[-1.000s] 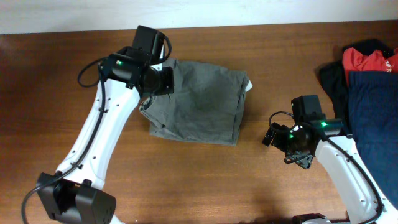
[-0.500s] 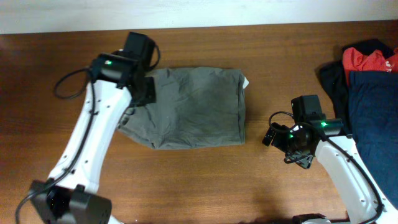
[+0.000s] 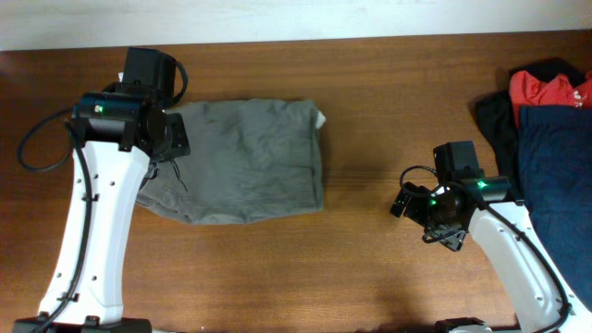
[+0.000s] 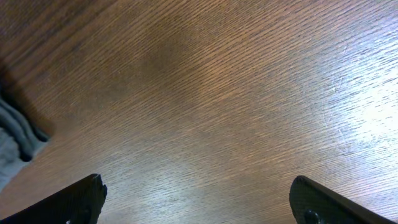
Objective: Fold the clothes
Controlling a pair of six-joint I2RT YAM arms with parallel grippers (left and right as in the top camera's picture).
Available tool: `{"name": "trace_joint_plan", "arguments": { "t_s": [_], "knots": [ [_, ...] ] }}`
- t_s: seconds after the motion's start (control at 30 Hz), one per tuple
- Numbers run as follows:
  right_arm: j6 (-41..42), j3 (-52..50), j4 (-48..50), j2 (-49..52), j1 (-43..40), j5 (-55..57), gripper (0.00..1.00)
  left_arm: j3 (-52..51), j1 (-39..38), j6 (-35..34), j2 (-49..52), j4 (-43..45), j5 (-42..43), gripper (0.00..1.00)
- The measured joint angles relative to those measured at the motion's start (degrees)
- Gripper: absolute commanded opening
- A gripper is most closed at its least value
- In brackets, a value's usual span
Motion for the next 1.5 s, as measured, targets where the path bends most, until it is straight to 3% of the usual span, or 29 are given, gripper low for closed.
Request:
{"name": "trace_joint_plan", "arguments": {
  "t_s": [0.33,0.6,0.8,1.2,1.5],
  "knots": [
    [0.0,0.0,0.0,0.0,0.0,0.0,0.99,0.0,0.0,0.2,0.2,9.6,0.2,0.01],
    [0.0,0.0,0.0,0.0,0.0,0.0,0.99,0.0,0.0,0.1,5.4,10.6,0.9,0.01],
    [0.0,0.0,0.0,0.0,0.0,0.0,0.99,0.0,-0.1,-4.4,9.3,7.5,-5.3,0.01],
    [0.0,0.0,0.0,0.0,0.0,0.0,0.99,0.0,-0.4,-6.2,9.9,18.1,-8.7,0.01],
    [0.0,0.0,0.0,0.0,0.0,0.0,0.99,0.0,-5.6,-6.5,15.5,21.7,-14.1,0.01]
  ]
}}
